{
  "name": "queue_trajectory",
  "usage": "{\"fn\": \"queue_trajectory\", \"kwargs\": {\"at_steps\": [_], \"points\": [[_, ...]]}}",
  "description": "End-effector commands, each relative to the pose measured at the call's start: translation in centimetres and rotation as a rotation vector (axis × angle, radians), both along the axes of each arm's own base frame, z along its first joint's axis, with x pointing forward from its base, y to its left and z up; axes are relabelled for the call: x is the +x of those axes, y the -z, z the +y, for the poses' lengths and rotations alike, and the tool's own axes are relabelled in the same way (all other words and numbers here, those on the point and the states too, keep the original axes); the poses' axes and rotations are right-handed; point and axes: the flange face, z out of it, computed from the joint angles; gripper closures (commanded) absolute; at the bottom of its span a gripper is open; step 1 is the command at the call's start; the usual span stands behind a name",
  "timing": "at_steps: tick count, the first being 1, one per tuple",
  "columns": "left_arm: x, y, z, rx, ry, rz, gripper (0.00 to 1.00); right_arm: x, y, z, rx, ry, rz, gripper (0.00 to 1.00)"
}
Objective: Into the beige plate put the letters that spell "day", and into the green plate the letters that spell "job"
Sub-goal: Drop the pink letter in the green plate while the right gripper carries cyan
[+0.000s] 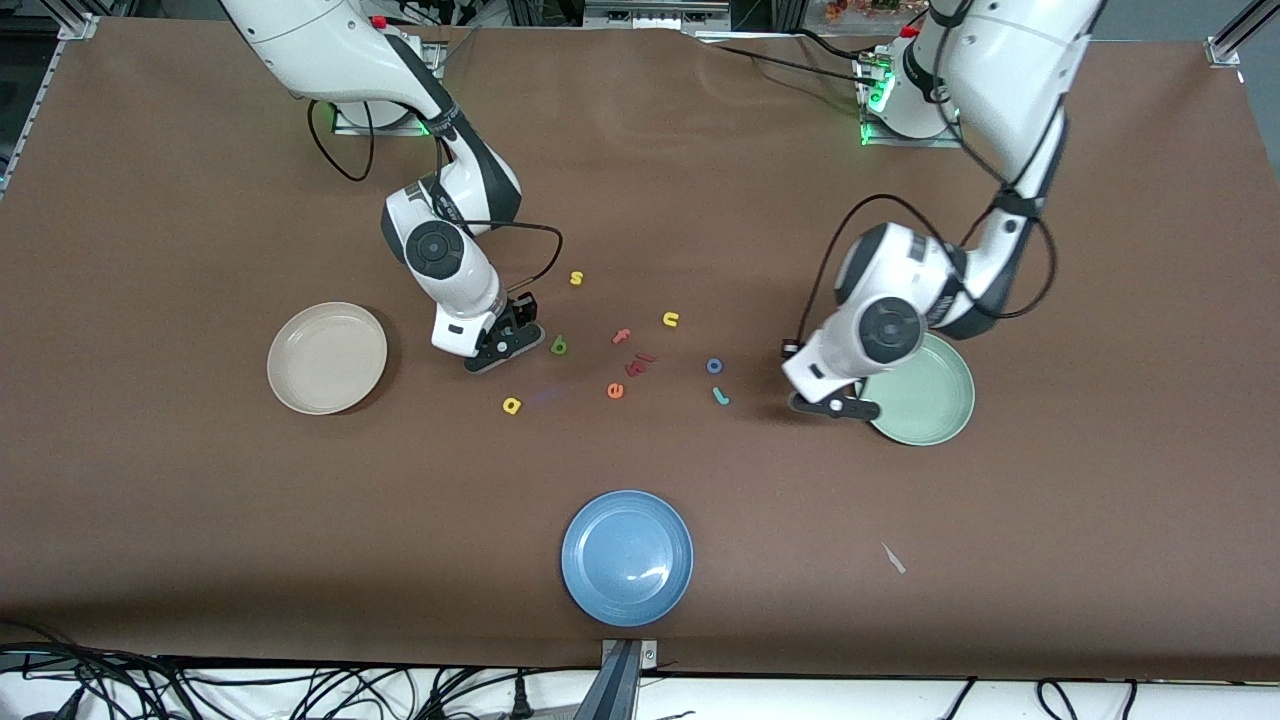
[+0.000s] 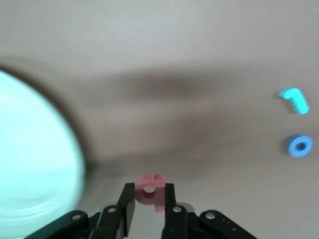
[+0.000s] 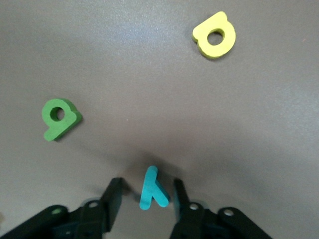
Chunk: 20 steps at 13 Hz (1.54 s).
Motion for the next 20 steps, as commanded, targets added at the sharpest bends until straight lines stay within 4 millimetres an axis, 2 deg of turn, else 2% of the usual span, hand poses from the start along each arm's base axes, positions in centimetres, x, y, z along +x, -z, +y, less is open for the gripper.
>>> {"fn": "queue_trajectory", "kwargs": {"at_steps": [1, 2, 4, 5, 7, 8, 9, 10, 11, 12, 13, 15, 17, 18, 20], "points": [[1.2, -1.1, 6.9, -0.058, 0.101, 0.021, 1.00, 0.2, 0.4, -0.2, 0.002, -0.024, -0.003, 0.69], [1.6, -0.8, 9.0, -0.058, 0.120, 0.022, 1.00, 0.2, 0.4, -0.2, 0.002, -0.021, -0.003, 0.81], [1.8, 0.3, 10.7, -0.009, 0.157, 0.027, 1.00, 0.3, 0.4, -0.2, 0.003, -0.017, -0.004, 0.97], [2.0, 1.4, 11.8, 0.004, 0.154, 0.035, 1.00, 0.5, 0.0, -0.1, 0.005, -0.017, -0.008, 1.00], [1.8, 3.9, 12.2, 0.002, 0.149, 0.048, 1.00, 1.4, -0.9, -0.2, -0.005, -0.005, 0.006, 1.00], [1.7, 5.0, 12.3, 0.002, 0.148, 0.053, 1.00, 2.4, -2.2, -0.7, -0.017, 0.003, 0.017, 1.00], [1.6, 5.6, 12.2, 0.001, 0.151, 0.059, 1.00, 4.1, -4.4, -1.8, -0.044, 0.021, 0.039, 1.00], [1.6, 5.6, 11.9, 0.000, 0.156, 0.058, 0.97, 5.4, -6.6, -2.9, -0.074, 0.042, 0.069, 1.00], [1.7, 5.2, 11.8, 0.000, 0.157, 0.055, 0.61, 6.3, -8.1, -4.4, -0.097, 0.050, 0.090, 1.00], [1.8, 4.8, 11.8, 0.000, 0.157, 0.052, 0.33, 7.1, -9.4, -5.7, -0.100, 0.058, 0.083, 1.00], [1.9, 4.5, 11.6, 0.002, 0.162, 0.048, 0.32, 7.5, -10.2, -7.3, -0.107, 0.080, 0.073, 1.00], [2.3, 2.3, 11.3, 0.001, 0.165, 0.018, 0.00, 8.7, -11.4, -11.8, -0.118, 0.069, 0.052, 1.00], [2.5, -0.3, 9.8, -0.001, 0.179, -0.005, 0.00, 8.9, -11.2, -16.7, -0.138, 0.079, 0.058, 1.00], [3.1, -1.7, 8.6, -0.013, 0.185, -0.018, 0.00, 9.0, -10.9, -18.1, -0.141, 0.087, 0.054, 1.00], [3.4, -4.0, 4.6, -0.027, 0.175, -0.035, 0.00, 8.7, -9.5, -19.9, -0.154, 0.111, 0.065, 1.00]]}}
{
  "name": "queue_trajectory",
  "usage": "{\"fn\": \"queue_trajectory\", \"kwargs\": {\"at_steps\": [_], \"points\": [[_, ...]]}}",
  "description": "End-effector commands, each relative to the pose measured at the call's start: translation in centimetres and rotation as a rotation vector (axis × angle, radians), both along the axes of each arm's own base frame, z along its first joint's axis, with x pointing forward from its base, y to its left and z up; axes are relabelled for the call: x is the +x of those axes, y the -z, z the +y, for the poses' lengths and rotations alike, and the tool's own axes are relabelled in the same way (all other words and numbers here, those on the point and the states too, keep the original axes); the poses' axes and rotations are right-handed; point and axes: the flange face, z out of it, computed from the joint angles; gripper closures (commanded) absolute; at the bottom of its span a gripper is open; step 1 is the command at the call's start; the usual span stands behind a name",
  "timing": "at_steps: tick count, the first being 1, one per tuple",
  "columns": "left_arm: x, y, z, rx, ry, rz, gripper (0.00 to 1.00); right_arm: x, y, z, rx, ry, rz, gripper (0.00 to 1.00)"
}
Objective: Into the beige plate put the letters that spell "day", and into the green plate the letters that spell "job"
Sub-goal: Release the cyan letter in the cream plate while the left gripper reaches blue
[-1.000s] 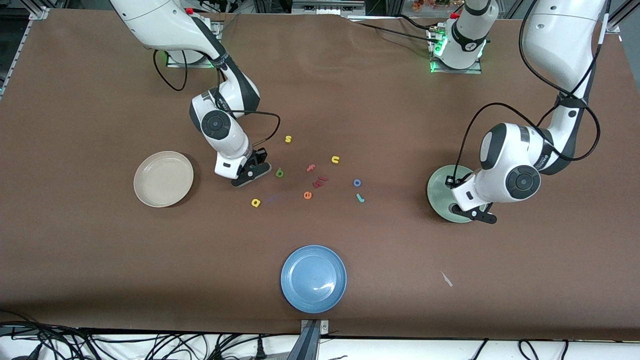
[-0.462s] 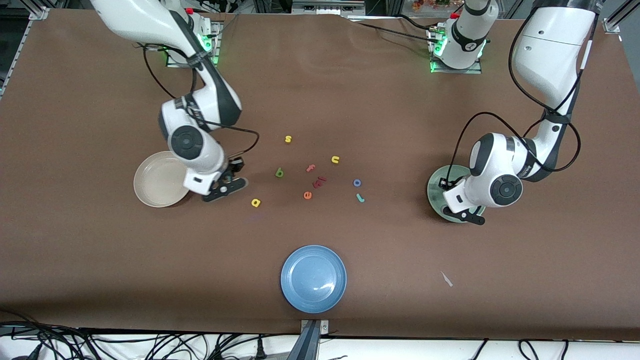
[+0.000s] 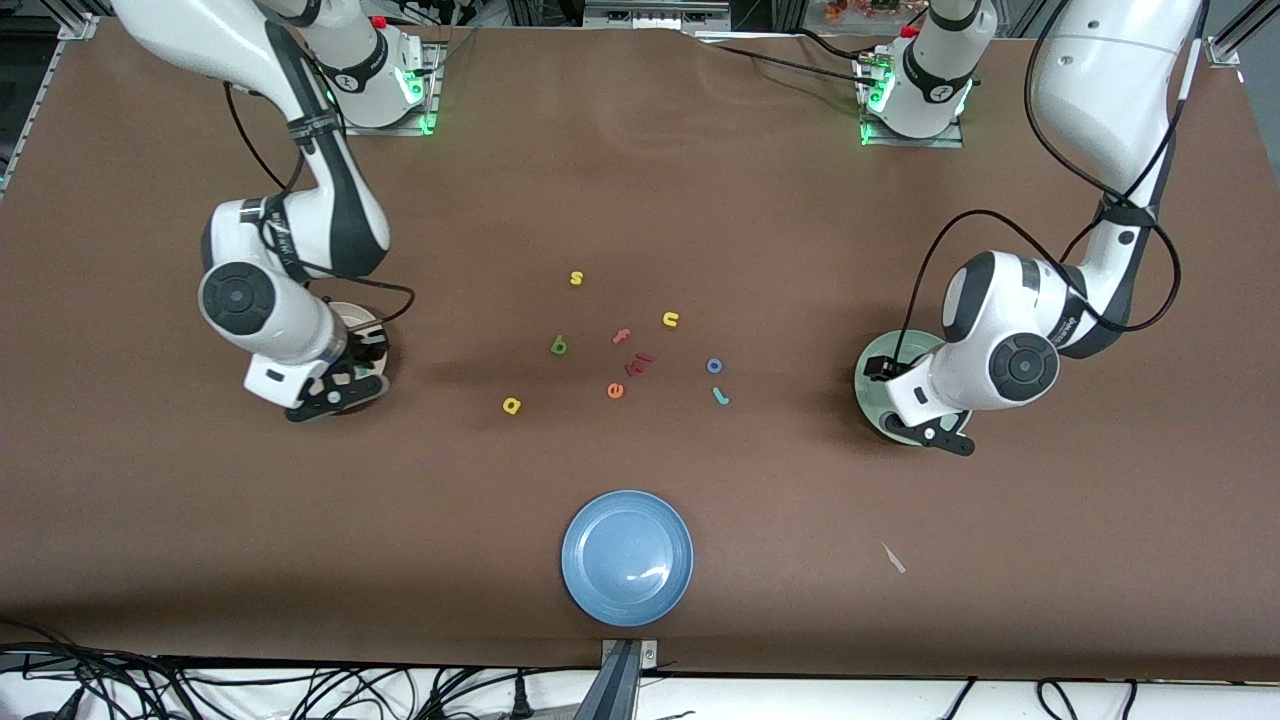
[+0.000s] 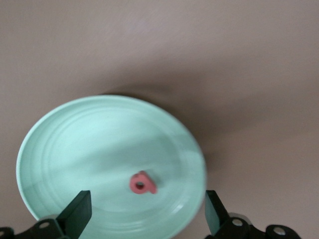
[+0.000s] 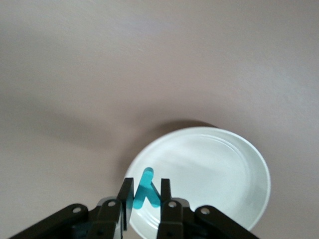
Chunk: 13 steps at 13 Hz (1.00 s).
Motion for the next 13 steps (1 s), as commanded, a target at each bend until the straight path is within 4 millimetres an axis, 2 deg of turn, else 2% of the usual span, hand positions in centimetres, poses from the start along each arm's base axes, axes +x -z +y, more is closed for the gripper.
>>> {"fn": "queue_trajectory", "kwargs": {"at_steps": [1, 2, 3, 4, 5, 8, 9, 11, 13], "points": [[-0.1, -2.8, -5.5, -0.001, -0.026, -0.018, 0.00, -1.5, 1.6, -1.1, 0.005, 0.001, 0.011, 1.00], [-0.3, -3.0, -8.0, -0.002, -0.049, -0.026, 0.00, -1.6, 2.4, -1.2, 0.001, 0.001, 0.021, 0.97], [-0.6, -2.7, -10.8, 0.006, -0.075, -0.029, 0.00, -1.5, 2.9, -1.9, -0.002, 0.012, 0.028, 0.78], [-1.3, -2.0, -13.8, 0.021, -0.120, -0.028, 0.00, -1.3, 3.1, -3.0, -0.003, 0.030, 0.031, 0.47], [-1.8, -1.2, -16.0, 0.039, -0.191, -0.025, 0.00, -1.2, 3.0, -3.1, -0.002, 0.033, 0.031, 0.00], [-3.5, 1.7, -22.1, 0.072, -0.329, -0.028, 0.00, -0.5, 1.8, -1.2, 0.005, 0.012, 0.017, 0.00], [-3.6, 2.9, -23.0, 0.062, -0.327, -0.037, 0.00, -0.3, 1.5, -0.1, 0.014, -0.003, 0.007, 0.00], [-3.2, 3.5, -23.6, 0.020, -0.329, -0.088, 0.00, 0.6, 1.4, 2.5, 0.037, 0.000, -0.008, 0.00], [-3.8, 5.1, -24.4, 0.026, -0.305, -0.083, 0.00, 1.3, 2.0, 5.8, 0.102, 0.096, -0.010, 0.00]]}}
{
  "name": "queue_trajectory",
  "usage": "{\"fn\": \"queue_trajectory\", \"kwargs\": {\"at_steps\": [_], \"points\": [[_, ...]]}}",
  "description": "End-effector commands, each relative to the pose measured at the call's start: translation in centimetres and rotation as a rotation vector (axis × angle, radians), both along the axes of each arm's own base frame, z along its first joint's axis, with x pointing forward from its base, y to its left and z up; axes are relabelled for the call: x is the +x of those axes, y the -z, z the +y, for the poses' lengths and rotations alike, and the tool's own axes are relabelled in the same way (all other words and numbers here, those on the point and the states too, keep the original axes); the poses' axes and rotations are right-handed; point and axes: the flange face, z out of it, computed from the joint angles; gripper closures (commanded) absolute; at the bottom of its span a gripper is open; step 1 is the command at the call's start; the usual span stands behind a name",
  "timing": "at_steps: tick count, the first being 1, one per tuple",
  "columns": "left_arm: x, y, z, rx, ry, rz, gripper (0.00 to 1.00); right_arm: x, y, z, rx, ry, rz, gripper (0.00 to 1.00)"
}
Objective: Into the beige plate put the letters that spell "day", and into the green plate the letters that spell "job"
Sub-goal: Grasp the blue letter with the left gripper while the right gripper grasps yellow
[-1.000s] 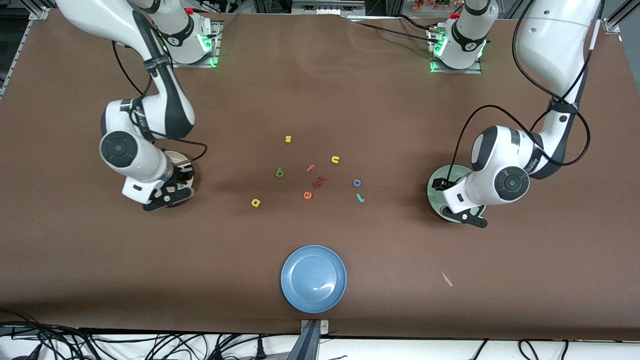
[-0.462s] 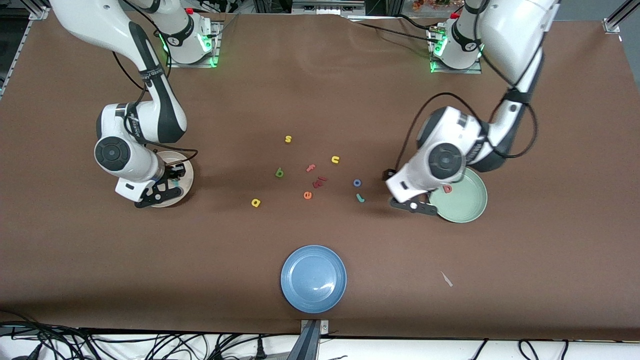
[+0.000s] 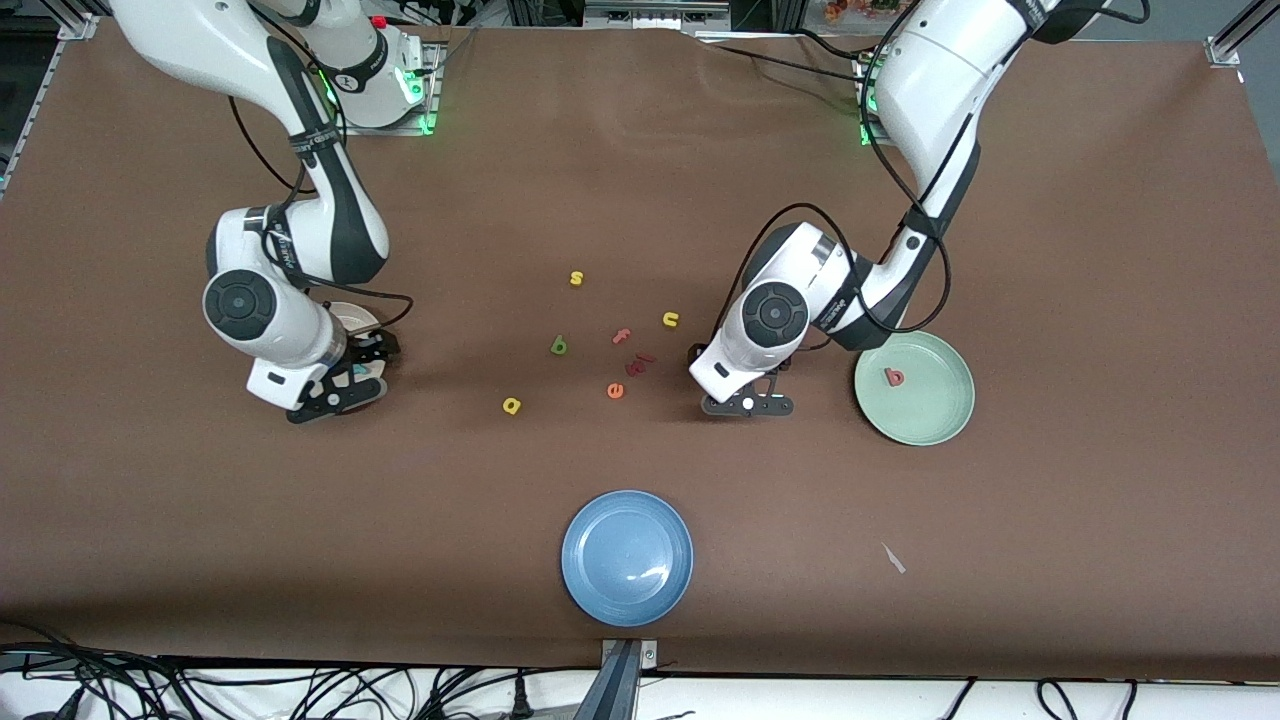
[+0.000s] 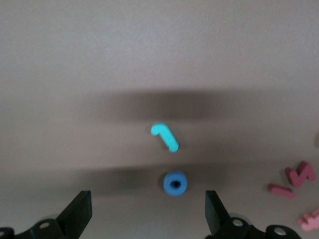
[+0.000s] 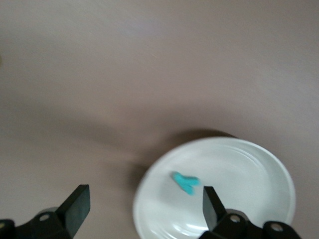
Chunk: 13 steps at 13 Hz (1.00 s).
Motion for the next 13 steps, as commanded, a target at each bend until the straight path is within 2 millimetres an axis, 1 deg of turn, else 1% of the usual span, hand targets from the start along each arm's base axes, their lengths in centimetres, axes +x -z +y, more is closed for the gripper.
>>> {"fn": "queue_trajectory", "kwargs": {"at_steps": [1, 2, 3, 4, 5, 6, 8, 9, 10, 11, 12, 13], "points": [[0.5, 1.6, -0.8, -0.002, -0.002, -0.018, 0.01, 1.2, 1.4, 4.0, 0.067, 0.121, 0.016, 0.00], [0.7, 1.8, -1.2, -0.020, 0.001, -0.050, 0.03, 1.6, 1.5, 5.3, 0.083, 0.176, 0.010, 0.00], [-0.1, 2.5, -2.2, -0.026, 0.018, -0.058, 0.06, 1.9, 1.6, 6.7, 0.089, 0.231, 0.006, 0.00], [-0.3, 3.1, -2.5, -0.026, 0.021, -0.054, 0.11, 2.0, 1.9, 8.1, 0.096, 0.310, 0.003, 0.00], [-0.3, 3.0, -2.5, -0.028, 0.017, -0.054, 0.13, 2.2, 2.1, 9.4, 0.099, 0.390, -0.002, 0.00], [-0.4, 3.1, -2.4, -0.024, 0.018, -0.049, 0.13, 1.9, 2.4, 11.6, 0.101, 0.431, -0.003, 0.00], [-1.1, 4.1, -2.1, -0.010, 0.021, -0.029, 0.21, 1.0, 4.0, 15.1, 0.107, 0.509, -0.037, 0.00], [-1.3, 4.3, -2.2, -0.004, 0.003, -0.024, 0.22, 0.9, 4.9, 16.0, 0.108, 0.551, -0.054, 0.00], [-1.7, 4.6, -2.0, 0.007, -0.023, -0.013, 0.29, 1.5, 5.1, 16.6, 0.118, 0.570, -0.068, 0.00], [-2.2, 4.8, -2.3, 0.012, -0.034, -0.008, 0.40, 1.7, 5.4, 16.9, 0.125, 0.579, -0.066, 0.00], [-2.2, 4.8, -2.4, 0.012, -0.035, -0.008, 0.53, 1.6, 6.2, 17.1, 0.118, 0.594, -0.060, 0.00], [-2.1, 4.8, -2.3, 0.011, -0.043, -0.007, 0.70, 1.6, 6.7, 17.1, 0.112, 0.613, -0.060, 0.00]]}}
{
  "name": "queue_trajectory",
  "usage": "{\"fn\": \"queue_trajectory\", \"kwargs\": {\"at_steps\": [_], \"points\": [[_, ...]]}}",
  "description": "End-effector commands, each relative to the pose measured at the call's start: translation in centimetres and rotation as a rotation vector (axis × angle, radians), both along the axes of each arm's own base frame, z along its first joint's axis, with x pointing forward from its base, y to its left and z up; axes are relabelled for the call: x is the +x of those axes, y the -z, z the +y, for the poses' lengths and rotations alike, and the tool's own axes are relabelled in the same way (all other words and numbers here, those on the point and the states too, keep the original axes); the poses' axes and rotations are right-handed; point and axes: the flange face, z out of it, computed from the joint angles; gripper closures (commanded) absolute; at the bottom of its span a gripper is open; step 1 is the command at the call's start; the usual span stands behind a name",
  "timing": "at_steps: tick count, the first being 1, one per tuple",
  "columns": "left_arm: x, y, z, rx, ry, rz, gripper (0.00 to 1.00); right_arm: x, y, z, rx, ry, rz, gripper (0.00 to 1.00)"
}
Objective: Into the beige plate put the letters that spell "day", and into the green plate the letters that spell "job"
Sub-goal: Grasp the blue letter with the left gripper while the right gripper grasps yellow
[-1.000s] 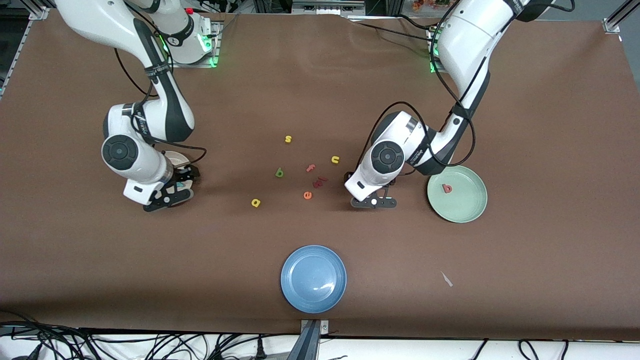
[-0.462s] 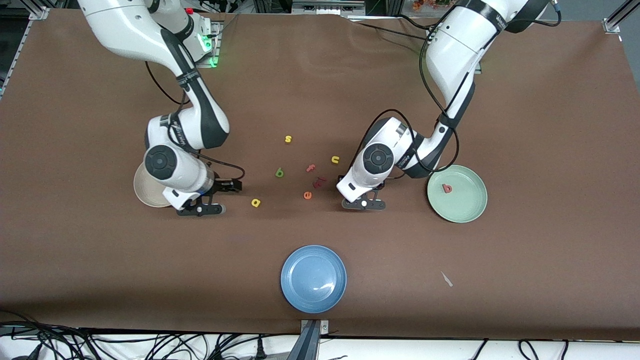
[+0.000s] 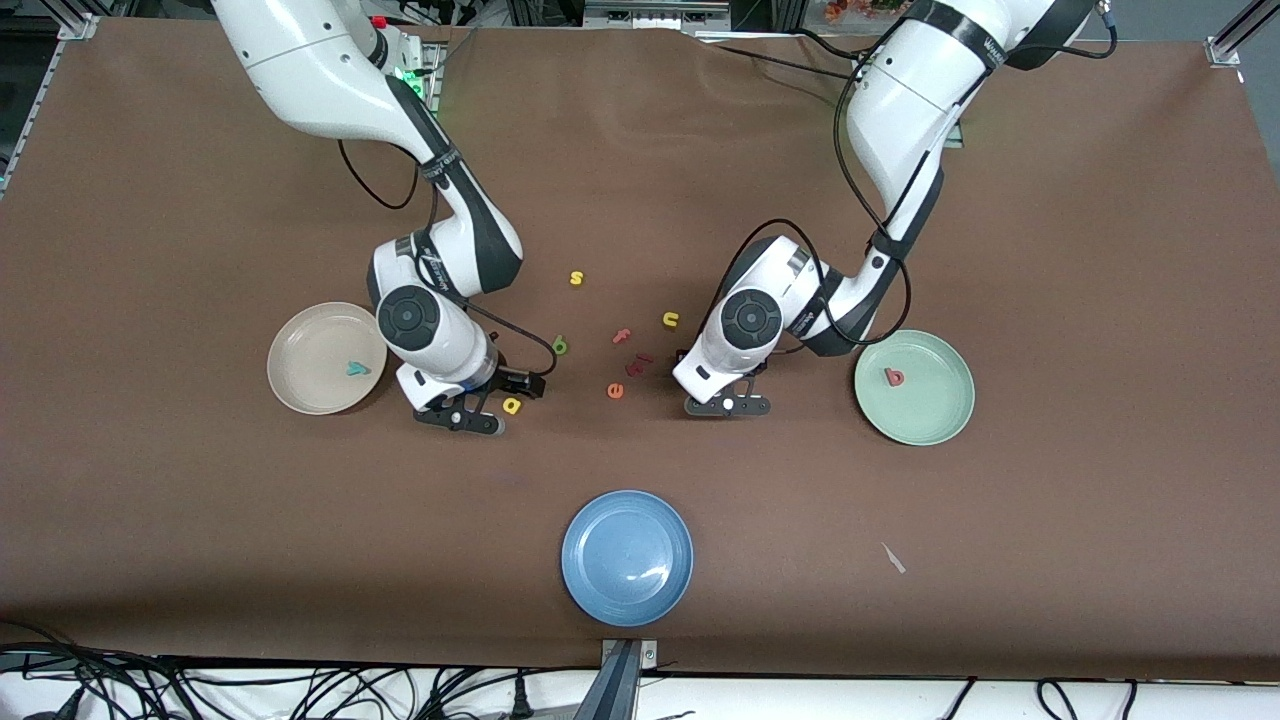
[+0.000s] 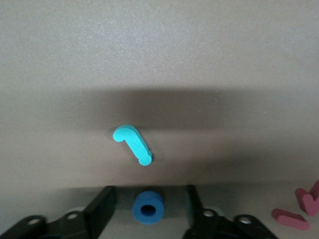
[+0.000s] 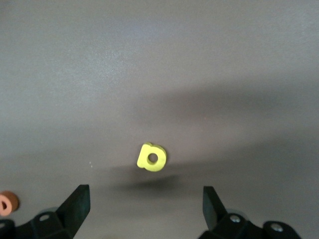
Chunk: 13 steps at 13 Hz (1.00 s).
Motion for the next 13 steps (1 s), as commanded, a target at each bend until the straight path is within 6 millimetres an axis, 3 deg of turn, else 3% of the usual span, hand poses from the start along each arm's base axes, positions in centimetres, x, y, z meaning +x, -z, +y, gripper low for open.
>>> {"fn": "queue_trajectory", "kwargs": {"at_steps": [1, 2, 3, 5, 7, 9, 11, 13], "points": [[-0.3, 0.1, 0.2, 0.025, -0.020, 0.002, 0.85, 1.4, 0.7, 0.4, 0.008, 0.048, -0.006, 0.00], [-0.1, 0.0, 0.4, 0.024, -0.031, 0.002, 0.96, 1.6, 0.8, 0.3, 0.008, 0.049, -0.008, 0.01], [-0.1, -0.4, 0.4, 0.023, -0.037, 0.000, 0.98, 1.5, 1.5, 0.2, 0.004, 0.051, 0.000, 0.01], [0.4, -1.3, 1.0, 0.027, -0.046, -0.001, 0.99, 1.7, 2.1, 0.3, 0.003, 0.054, 0.003, 0.05], [1.4, -4.5, 2.6, 0.044, -0.050, 0.006, 0.99, 1.7, 2.4, 0.3, 0.001, 0.050, 0.004, 0.06], [3.3, -7.8, 6.5, 0.067, -0.062, 0.029, 0.99, 1.7, 2.6, 0.3, 0.000, 0.048, 0.007, 0.10], [3.8, -9.0, 9.0, 0.086, -0.010, 0.069, 0.98, 1.7, 2.7, 0.2, -0.001, 0.047, 0.008, 0.20], [5.1, -9.6, 13.7, 0.090, 0.031, 0.117, 0.97, 1.9, 2.8, -0.1, -0.001, 0.047, 0.007, 0.24]]}}
